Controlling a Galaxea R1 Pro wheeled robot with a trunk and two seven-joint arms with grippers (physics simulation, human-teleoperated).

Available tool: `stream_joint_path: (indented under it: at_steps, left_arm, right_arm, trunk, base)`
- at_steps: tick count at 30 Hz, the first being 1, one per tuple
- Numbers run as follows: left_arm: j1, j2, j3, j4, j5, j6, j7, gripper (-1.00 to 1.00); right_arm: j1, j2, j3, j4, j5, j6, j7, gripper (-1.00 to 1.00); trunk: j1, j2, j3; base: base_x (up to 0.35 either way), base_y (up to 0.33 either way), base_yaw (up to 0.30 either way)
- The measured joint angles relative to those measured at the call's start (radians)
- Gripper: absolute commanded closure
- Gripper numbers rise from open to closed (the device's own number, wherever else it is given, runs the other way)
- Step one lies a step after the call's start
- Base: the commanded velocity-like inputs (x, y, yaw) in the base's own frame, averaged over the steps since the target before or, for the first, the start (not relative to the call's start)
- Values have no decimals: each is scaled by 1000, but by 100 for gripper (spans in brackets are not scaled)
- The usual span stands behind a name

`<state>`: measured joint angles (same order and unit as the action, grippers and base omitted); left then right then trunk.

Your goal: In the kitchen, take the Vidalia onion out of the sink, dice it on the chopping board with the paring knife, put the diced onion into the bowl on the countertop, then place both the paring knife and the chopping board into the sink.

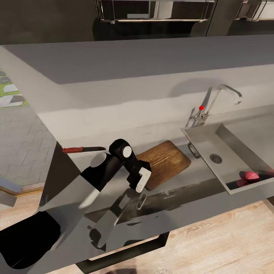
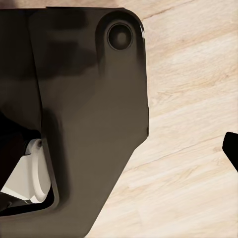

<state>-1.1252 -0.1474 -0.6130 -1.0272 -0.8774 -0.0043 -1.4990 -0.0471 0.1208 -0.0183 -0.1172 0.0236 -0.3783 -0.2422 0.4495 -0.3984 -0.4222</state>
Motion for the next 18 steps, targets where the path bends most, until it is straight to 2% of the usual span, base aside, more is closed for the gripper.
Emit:
stream_joint_path:
  at_steps: [18]
  left_arm:
    - [0, 7, 0, 0, 0, 0, 0, -100]
  right_arm:
    - [0, 0, 0, 0, 0, 0, 0, -100]
  trunk:
    - [0, 0, 0]
  base:
    - [-19, 0, 0]
